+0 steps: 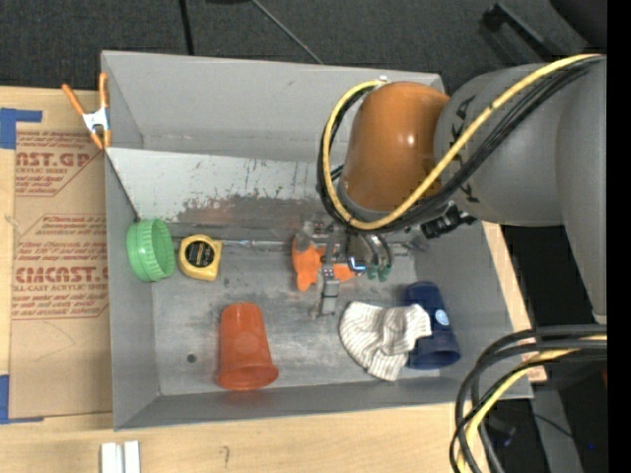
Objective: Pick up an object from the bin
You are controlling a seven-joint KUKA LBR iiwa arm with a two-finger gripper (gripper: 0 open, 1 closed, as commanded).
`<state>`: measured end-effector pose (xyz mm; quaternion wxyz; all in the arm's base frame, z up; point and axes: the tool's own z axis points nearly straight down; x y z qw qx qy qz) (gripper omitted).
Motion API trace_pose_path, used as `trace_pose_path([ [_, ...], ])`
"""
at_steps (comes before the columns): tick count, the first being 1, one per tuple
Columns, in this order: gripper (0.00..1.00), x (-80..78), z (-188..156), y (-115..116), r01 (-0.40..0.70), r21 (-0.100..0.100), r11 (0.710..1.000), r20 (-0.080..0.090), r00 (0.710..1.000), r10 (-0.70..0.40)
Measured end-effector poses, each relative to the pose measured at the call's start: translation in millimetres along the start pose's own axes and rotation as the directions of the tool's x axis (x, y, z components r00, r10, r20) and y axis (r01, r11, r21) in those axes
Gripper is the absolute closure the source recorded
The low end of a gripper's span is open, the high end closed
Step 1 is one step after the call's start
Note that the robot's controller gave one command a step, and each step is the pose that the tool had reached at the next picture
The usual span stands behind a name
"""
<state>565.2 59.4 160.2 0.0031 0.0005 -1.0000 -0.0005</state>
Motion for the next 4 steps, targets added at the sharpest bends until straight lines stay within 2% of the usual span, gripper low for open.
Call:
trace_pose_path([
  [1,0.0,-1.8,-4.7,-0.2,0.0,0.0,1.0,0.008,1.0,0.0],
  [2,0.0,-7.0,23.1,-21.0,0.099,0.0,0.995,0.016,0.995,-0.099],
  [3,0.0,-13.8,62.4,-30.8,0.089,0.001,0.996,0.009,0.996,-0.089],
  [4,0.0,-16.3,76.0,-52.5,-0.08,-0.003,0.997,0.008,0.997,0.08],
])
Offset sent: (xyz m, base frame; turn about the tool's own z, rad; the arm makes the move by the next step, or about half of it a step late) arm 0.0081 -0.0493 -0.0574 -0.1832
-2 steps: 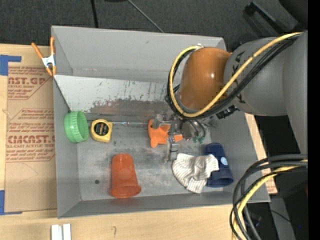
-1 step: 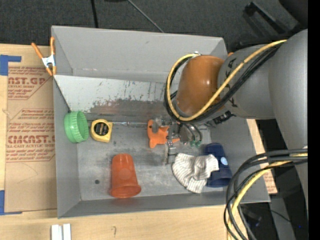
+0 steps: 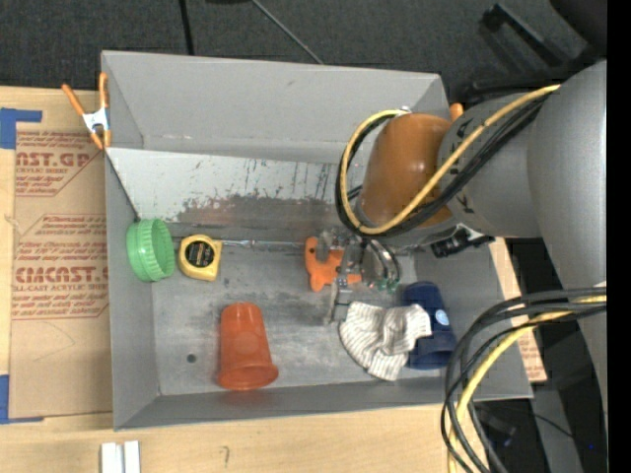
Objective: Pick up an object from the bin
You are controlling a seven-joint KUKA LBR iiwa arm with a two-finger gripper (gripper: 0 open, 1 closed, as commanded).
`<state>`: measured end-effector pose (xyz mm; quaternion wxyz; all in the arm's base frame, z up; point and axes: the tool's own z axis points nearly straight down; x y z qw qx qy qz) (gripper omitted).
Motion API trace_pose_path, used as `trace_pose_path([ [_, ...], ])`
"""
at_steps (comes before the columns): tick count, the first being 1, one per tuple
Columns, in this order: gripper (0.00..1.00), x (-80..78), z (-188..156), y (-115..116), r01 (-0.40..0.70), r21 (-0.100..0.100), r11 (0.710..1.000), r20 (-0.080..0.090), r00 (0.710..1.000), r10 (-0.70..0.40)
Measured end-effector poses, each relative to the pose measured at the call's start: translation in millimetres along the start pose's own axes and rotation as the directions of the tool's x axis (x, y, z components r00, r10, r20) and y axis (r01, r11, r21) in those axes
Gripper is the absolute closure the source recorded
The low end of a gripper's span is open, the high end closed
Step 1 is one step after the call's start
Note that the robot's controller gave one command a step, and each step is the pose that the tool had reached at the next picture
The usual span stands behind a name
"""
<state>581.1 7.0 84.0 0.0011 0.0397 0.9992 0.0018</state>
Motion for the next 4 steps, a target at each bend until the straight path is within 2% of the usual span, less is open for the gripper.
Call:
trace_pose_path([
  [1,1.0,9.4,10.4,-25.6,-0.011,0.001,1.0,0.01,1.0,0.011],
  [2,1.0,9.5,10.4,-25.6,-0.011,0.001,1.0,0.01,1.0,0.011],
  [3,1.0,14.8,-39.7,-32.8,-0.018,0.003,1.0,-0.006,1.0,0.018],
  [4,1.0,28.0,-107.0,-38.9,-0.005,0.004,1.0,-0.005,1.0,0.005],
])
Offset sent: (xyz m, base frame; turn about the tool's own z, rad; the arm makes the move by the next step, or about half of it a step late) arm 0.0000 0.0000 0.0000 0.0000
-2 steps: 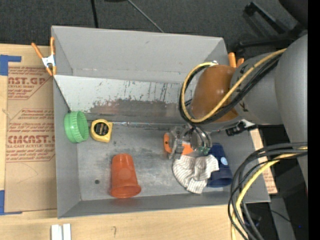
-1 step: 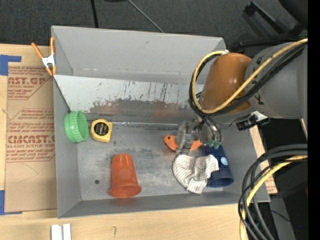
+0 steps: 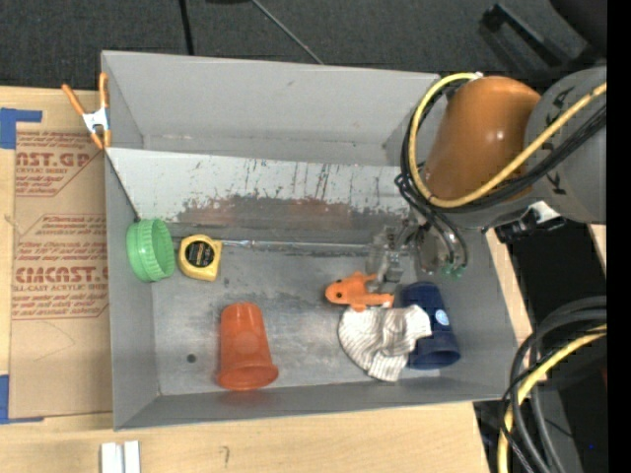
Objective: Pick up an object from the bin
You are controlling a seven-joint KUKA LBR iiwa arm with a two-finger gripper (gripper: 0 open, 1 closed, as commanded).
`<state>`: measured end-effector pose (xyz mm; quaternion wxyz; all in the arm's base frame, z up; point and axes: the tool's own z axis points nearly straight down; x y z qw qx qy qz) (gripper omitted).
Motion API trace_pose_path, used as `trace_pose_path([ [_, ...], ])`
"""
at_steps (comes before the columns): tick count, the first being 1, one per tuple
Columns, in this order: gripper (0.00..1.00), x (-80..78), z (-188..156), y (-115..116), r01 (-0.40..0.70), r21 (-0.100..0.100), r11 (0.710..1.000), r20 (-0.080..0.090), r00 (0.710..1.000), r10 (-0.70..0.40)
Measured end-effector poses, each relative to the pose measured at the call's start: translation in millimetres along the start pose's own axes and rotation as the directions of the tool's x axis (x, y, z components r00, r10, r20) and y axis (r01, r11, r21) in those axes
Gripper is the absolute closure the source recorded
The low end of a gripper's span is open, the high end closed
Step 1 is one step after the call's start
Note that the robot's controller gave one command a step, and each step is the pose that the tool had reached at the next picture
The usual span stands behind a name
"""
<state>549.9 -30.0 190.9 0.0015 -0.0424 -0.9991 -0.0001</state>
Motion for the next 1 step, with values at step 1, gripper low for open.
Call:
trace_pose_path([
  [1,1.0,-10.5,-30.2,4.6,0.017,0.0,1.0,0.013,1.0,-0.017],
])
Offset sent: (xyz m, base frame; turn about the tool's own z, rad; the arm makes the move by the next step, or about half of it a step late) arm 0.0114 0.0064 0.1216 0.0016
